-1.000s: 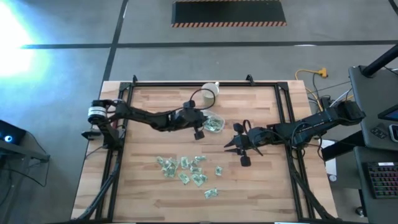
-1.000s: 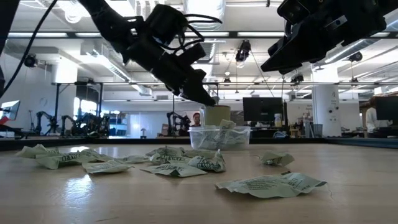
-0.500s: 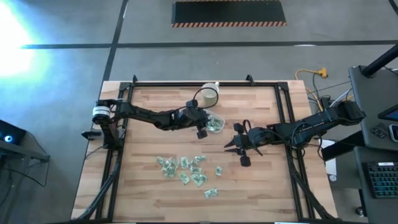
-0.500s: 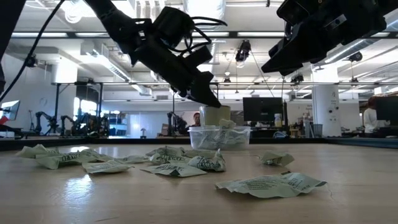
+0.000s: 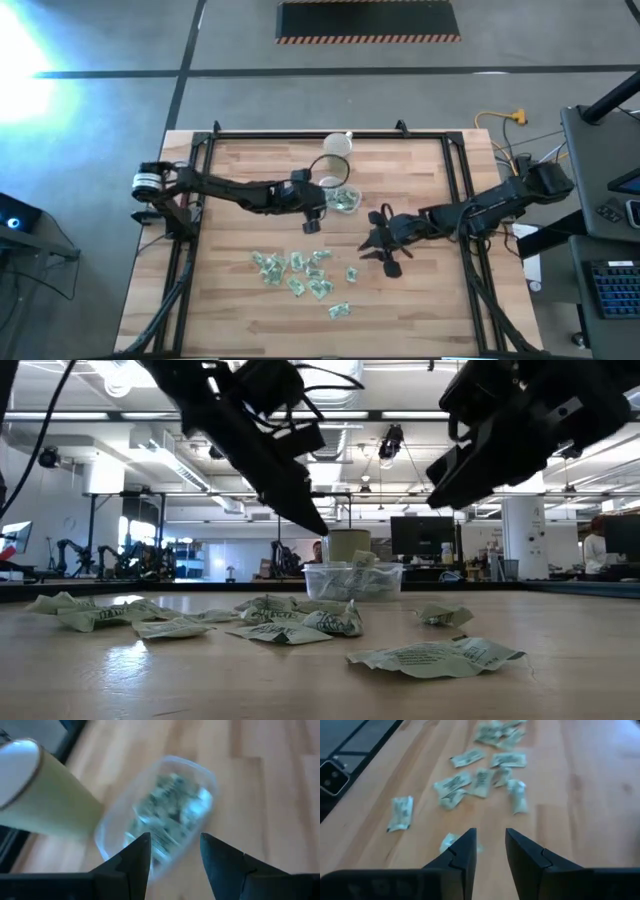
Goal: Pick and place items into bin
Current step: Put the green stevia packet into the transparent bin
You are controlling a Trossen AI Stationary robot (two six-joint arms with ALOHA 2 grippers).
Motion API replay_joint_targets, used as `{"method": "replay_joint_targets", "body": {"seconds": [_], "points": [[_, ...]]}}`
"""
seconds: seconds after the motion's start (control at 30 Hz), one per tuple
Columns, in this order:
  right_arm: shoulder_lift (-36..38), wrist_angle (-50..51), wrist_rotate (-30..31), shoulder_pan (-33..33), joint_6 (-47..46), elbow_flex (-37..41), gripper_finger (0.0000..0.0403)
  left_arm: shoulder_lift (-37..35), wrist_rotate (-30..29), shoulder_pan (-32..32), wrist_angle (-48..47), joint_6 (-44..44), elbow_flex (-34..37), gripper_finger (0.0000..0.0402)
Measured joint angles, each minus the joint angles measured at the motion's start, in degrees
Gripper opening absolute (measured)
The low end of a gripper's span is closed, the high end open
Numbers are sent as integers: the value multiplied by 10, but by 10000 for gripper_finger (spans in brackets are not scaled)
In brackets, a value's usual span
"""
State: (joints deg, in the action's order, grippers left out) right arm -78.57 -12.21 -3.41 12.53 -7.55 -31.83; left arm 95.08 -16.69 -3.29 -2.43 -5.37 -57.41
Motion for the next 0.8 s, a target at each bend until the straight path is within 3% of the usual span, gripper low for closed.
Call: {"method": "replay_joint_targets", "body": {"seconds": [0.2, 0.53, 0.8], "points": [[-77, -37, -60, 1, -5, -20, 104, -49, 1, 43, -82, 35, 27, 156], [-176, -28, -70, 4, -44, -86, 137, -151, 0, 111, -81, 117, 143, 156], [-206, 52, -71, 4, -46, -140, 187, -247, -20, 132, -75, 158, 219, 156]]}}
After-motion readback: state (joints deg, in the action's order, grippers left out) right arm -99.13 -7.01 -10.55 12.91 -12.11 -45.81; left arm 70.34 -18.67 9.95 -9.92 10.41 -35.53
